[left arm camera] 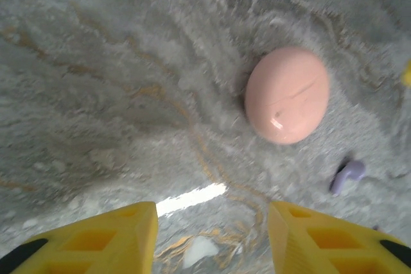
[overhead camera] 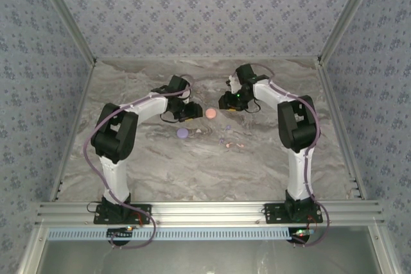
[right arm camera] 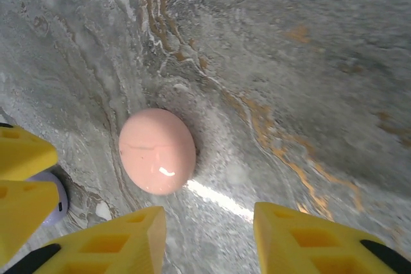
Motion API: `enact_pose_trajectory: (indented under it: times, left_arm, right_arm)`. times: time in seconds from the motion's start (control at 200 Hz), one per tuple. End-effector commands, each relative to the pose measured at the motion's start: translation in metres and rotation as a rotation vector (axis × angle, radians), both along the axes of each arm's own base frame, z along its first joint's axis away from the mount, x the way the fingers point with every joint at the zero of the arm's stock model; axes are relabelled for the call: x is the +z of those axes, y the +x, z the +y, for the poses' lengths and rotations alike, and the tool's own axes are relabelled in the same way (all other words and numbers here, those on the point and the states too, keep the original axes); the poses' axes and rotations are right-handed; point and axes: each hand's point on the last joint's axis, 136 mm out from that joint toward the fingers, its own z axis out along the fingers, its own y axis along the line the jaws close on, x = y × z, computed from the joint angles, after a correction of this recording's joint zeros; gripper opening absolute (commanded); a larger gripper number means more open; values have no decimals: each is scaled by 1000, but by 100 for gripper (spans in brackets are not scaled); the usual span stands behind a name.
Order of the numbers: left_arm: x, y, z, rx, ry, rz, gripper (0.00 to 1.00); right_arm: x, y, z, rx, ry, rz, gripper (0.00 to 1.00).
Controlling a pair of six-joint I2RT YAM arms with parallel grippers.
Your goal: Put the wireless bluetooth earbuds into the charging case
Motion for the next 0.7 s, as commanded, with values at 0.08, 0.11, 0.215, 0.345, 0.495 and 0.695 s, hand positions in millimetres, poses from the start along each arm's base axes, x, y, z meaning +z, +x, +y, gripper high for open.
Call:
enact_pose_trajectory:
  times: [0.08,0.11,0.215,0.345,0.495,0.695]
  left_arm:
    - [4,12,-21,26,-119,-7,48]
    - [2,13,-22,28,-122,-2,48]
    - [-2,16,-26,33,-139,7,47]
    - [-7,18,-31,40,-161,23,47]
    - [-10,19,-38,38,-189,36,47]
    - [-15,16,-45,31,-193,48,47]
  right_arm:
    - [-4,-4,16,25,56,76,37]
    - [-6,-4,18,25,61,84,35]
    - [-8,1,24,22,83,94,34]
    - [-15,4,26,11,92,123,34]
    - [-19,6,30,10,109,142,33]
    - [-21,5,35,21,131,158,31]
